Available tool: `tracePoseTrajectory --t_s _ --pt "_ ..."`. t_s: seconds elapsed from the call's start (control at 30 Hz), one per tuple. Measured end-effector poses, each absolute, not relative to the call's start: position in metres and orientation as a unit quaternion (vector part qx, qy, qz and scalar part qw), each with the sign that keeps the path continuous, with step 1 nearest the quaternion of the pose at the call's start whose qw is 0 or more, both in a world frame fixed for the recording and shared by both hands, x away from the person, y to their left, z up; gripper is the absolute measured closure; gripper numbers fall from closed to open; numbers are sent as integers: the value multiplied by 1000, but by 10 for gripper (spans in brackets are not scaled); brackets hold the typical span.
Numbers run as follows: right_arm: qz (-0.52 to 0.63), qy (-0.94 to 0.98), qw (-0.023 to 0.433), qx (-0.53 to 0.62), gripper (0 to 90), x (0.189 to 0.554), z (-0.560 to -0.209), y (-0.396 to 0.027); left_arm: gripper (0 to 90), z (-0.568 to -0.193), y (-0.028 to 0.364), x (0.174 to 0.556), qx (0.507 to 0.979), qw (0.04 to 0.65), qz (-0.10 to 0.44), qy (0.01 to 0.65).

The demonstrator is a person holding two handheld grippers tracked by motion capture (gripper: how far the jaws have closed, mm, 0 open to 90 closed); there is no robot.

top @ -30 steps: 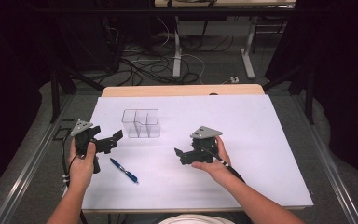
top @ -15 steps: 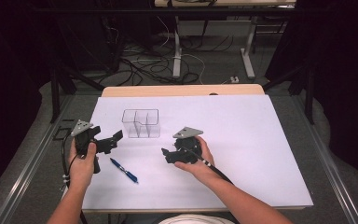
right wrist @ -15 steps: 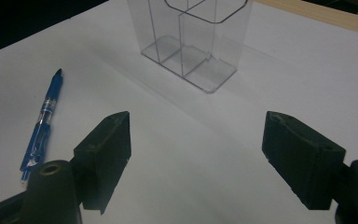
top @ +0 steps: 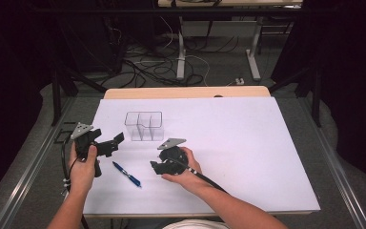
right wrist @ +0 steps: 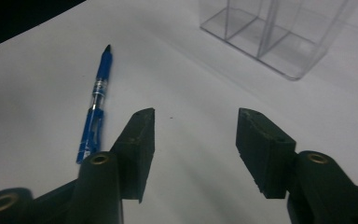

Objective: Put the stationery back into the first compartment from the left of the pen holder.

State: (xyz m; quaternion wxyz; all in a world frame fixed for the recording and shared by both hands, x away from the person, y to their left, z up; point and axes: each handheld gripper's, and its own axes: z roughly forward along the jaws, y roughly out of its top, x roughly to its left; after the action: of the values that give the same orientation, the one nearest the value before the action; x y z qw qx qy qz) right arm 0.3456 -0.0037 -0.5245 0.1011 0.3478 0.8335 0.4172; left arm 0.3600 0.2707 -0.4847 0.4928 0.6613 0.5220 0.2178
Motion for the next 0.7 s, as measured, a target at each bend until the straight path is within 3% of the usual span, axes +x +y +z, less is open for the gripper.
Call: tracePoseTrajectory --t_s 0.7 --pt "392 856 65 330 596 340 -538 50 2 -487 272 361 662 490 217 524"
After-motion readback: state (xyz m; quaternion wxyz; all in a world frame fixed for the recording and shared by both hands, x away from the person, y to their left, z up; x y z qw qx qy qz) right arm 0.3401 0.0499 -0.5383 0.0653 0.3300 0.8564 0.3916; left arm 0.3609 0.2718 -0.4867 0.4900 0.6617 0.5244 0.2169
